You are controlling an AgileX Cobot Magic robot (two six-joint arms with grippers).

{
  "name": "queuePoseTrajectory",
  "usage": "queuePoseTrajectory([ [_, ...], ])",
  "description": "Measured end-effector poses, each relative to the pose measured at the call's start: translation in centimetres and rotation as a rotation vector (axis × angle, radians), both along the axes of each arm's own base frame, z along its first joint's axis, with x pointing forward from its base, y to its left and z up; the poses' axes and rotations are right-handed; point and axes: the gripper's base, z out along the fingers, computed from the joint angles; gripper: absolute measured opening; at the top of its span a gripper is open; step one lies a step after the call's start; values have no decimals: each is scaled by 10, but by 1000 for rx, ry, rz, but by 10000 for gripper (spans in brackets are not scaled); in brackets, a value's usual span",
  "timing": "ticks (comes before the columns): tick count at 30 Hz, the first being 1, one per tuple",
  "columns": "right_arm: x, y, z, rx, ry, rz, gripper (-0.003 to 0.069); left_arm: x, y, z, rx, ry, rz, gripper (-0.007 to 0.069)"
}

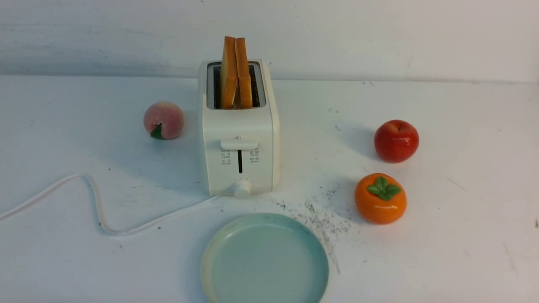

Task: Take toasted bread from bread machine on white table place on plate.
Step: 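Grasp the toast slice in the toaster and pull it up out of the slot with the right gripper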

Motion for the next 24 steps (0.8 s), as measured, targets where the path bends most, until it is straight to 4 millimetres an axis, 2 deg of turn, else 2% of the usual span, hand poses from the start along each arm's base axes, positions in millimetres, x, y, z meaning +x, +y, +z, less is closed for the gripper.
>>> queuePoseTrajectory([
  [21,0,0,0,1,-5,0,240,0,0,0,0,0,0,238],
  [23,1,2,1,89,-27,-9,240,0,0,0,0,0,0,238],
  [24,1,3,2,196,-43,-19,240,0,0,0,-1,0,0,238],
])
